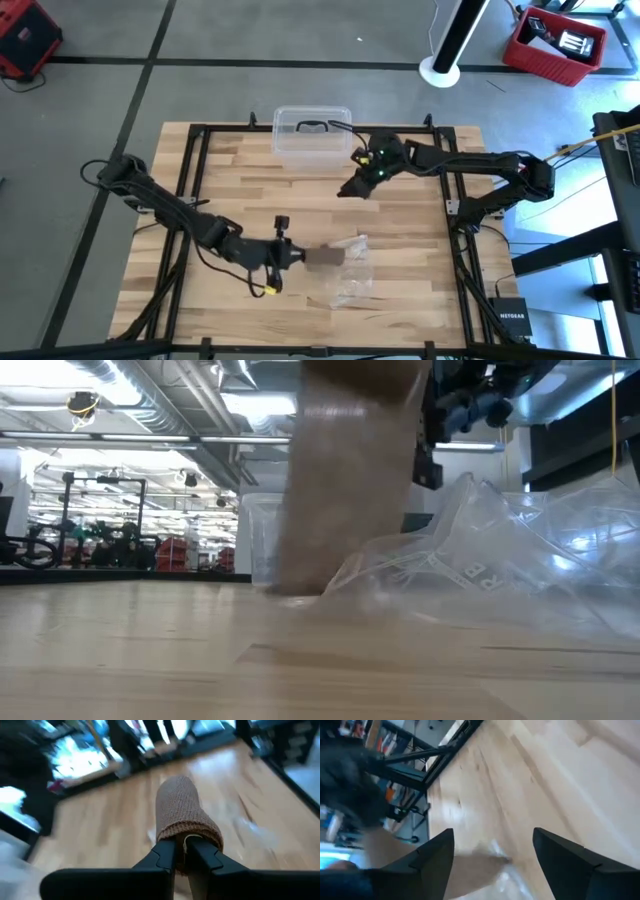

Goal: Roll bandage
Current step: Roll the brown bandage

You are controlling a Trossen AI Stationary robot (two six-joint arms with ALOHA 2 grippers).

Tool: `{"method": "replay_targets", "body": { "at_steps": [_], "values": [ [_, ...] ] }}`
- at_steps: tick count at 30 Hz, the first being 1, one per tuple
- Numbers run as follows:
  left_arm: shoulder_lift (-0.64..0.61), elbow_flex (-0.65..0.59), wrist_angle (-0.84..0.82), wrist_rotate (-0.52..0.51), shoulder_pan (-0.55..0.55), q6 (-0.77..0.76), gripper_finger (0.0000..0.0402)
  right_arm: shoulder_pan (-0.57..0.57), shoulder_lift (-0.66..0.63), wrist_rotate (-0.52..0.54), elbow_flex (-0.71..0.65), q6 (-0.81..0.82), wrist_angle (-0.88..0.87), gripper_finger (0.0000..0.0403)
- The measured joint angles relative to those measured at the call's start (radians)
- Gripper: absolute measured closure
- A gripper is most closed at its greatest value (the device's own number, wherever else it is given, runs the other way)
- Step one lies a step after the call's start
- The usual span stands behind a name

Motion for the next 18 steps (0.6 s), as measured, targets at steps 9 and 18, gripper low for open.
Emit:
{"method": "replay_targets", "body": {
  "at_steps": [9,18],
  "values": [
    [-0.179,0.005,0.026,-0.116,0.049,0.122,0.0382,0.091,-0.005,0.050,0.000,-0.245,-0.066,0.0129],
    [-0.216,-0.022,0.030,-0.128,0.069,0.089,0.0382,0.210,-0.081,0.150,-0.012,-0.441,-0.040,0.0129]
  ]
}}
